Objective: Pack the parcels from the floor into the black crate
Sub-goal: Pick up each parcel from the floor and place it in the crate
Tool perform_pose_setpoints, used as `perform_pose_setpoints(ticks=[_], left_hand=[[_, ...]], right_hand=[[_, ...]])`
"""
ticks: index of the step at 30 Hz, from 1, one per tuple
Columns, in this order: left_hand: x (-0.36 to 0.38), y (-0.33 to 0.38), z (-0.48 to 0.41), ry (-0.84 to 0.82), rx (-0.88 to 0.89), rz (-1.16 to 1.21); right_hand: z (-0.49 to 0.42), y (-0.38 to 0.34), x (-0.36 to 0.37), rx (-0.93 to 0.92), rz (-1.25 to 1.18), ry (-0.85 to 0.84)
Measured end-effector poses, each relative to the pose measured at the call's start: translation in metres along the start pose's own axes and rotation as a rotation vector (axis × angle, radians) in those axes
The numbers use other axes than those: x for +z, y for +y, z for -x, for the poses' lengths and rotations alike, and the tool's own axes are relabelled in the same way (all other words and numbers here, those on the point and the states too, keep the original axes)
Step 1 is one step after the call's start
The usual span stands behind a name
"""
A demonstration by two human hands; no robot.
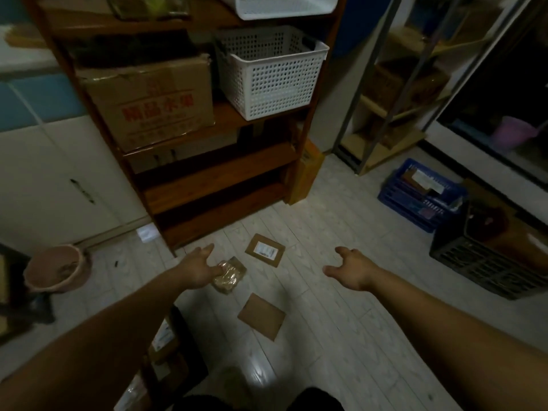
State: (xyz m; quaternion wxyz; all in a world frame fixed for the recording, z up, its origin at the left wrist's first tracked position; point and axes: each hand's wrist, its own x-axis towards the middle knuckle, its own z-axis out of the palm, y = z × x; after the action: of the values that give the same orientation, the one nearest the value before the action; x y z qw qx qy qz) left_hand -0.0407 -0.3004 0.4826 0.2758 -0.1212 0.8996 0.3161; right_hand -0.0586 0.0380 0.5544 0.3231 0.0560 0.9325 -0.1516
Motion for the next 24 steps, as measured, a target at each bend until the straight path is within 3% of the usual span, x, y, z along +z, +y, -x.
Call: perform_pose_setpoints(ticks=[9,16,24], left_hand=[[0.025,-0.007,-0.044,0.042,-0.273,0.192],[0.087,0.025,-0.054,0.181,-0.568,0.595],[0.204,0.044,-0.123,0.122,-0.816,0.728]], right_hand=[[-0.119,-0.01,-0.013,-0.134,0.138,-0.212],[-0.247,-0.015,-0.016,-0.376,0.332,-0.398],[-0.365,0.014,0.057,-0.24,0.285,-0.488]])
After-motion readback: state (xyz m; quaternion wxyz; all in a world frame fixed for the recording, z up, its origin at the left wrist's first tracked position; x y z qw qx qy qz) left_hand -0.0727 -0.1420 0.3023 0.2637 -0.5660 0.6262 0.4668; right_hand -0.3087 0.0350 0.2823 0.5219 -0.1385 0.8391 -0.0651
